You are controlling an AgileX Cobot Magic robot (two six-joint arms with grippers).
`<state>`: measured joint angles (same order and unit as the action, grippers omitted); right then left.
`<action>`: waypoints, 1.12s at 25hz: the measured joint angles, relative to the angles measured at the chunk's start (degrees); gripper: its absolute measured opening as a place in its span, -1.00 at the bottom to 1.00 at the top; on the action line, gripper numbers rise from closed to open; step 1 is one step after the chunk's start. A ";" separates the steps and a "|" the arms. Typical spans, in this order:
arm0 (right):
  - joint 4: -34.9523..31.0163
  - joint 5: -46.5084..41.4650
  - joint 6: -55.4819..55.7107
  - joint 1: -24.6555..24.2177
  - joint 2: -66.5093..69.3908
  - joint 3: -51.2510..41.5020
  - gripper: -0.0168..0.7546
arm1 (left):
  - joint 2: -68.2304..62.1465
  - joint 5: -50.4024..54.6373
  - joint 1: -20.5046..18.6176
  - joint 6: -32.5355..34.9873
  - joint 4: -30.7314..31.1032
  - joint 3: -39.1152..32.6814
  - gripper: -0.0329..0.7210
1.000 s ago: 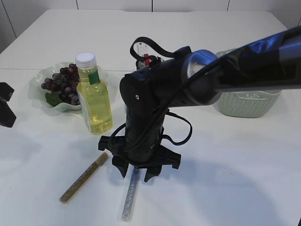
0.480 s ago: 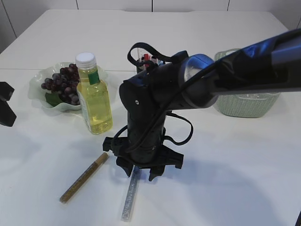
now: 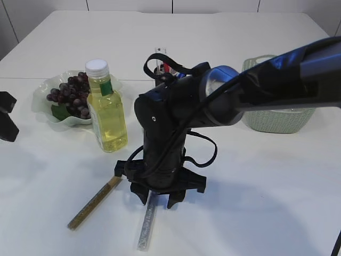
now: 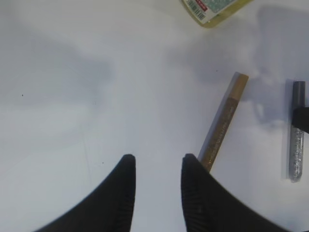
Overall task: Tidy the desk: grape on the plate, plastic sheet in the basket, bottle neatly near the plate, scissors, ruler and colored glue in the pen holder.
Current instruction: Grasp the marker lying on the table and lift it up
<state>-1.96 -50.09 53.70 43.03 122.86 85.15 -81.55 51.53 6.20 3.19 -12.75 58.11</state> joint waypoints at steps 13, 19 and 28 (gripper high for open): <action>-3.00 0.80 -3.71 0.48 2.03 1.89 0.09 | 0.00 -0.32 0.00 0.00 0.00 0.00 -0.28; -2.89 0.71 -3.84 0.48 2.14 3.73 -0.21 | 0.00 -0.32 0.00 0.00 0.00 0.00 -0.28; -2.53 -1.15 -4.08 0.48 3.41 3.86 -0.34 | 0.00 -0.32 0.00 0.00 0.00 0.00 -0.28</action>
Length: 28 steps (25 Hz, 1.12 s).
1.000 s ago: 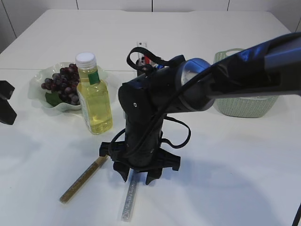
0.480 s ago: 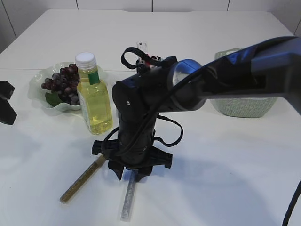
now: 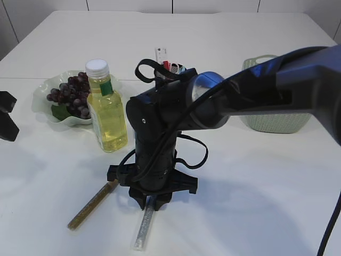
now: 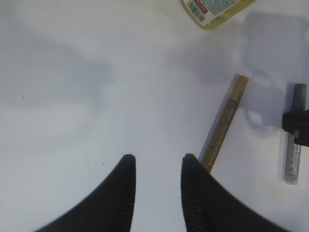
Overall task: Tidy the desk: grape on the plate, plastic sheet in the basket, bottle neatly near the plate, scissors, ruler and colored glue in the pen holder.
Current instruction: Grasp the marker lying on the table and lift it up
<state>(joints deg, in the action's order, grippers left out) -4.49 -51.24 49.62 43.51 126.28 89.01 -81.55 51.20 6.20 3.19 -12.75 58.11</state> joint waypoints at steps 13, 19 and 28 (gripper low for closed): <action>0.05 -0.32 -0.16 0.00 0.00 0.00 -0.45 | 0.00 0.00 0.00 0.00 0.00 0.00 -0.29; 0.13 -0.73 -0.16 0.00 0.00 0.11 -0.67 | 0.00 0.00 0.00 0.00 0.00 0.00 -0.29; 0.52 -1.59 -9.37 -0.10 -2.54 0.22 -0.68 | 0.00 0.00 0.00 0.00 0.00 0.00 -0.29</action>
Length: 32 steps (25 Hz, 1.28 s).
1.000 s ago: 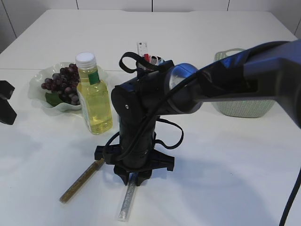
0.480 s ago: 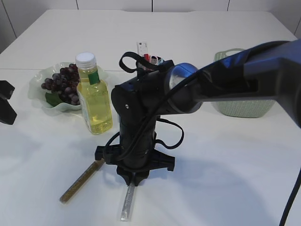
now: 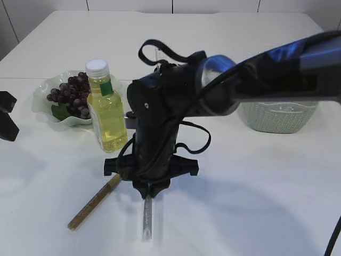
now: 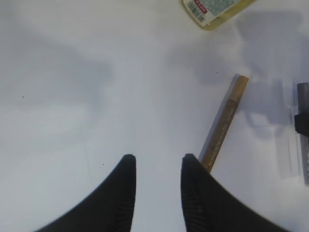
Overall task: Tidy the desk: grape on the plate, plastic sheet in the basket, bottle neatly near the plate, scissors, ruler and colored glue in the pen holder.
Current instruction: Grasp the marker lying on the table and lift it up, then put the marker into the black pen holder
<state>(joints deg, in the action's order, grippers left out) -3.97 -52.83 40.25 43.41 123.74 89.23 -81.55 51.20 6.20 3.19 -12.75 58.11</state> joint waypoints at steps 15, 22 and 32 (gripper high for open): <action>-21.88 6.41 -40.86 -13.03 -10.72 0.23 -0.68 | 0.00 0.48 0.00 0.00 0.00 0.00 -0.29; -50.12 6.41 -73.14 -24.59 -10.72 0.23 -0.68 | 0.00 1.98 0.00 0.00 -0.03 0.00 -0.29; -81.08 11.84 -114.38 -31.09 -10.72 0.53 -0.68 | 0.00 3.07 0.00 0.00 -0.55 0.00 -0.29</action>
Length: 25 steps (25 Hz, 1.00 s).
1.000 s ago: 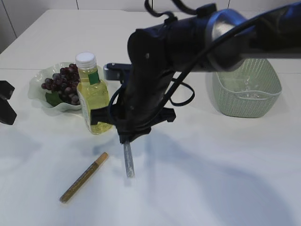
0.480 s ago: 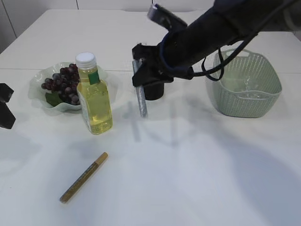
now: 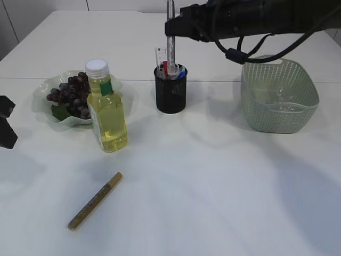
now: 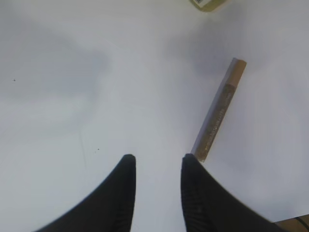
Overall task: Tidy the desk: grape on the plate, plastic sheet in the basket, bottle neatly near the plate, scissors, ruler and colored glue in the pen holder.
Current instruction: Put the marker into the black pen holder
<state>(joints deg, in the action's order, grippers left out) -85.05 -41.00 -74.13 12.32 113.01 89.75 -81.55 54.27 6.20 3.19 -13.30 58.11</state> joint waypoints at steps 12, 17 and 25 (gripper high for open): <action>-15.96 2.07 -31.50 -0.13 15.78 16.01 -0.68 | 0.00 1.28 0.00 0.00 -0.09 0.00 -0.29; -16.60 3.78 -39.78 -0.13 21.60 20.97 -0.68 | 0.00 2.44 0.00 0.00 -0.09 0.00 -0.29; -16.88 6.12 -40.53 -0.13 24.77 22.61 -0.61 | 0.00 1.83 0.00 0.00 -0.09 0.00 -0.29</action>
<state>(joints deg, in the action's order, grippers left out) -101.92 -34.88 -114.65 12.19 137.78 112.37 -81.55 56.10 6.20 3.19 -13.39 58.11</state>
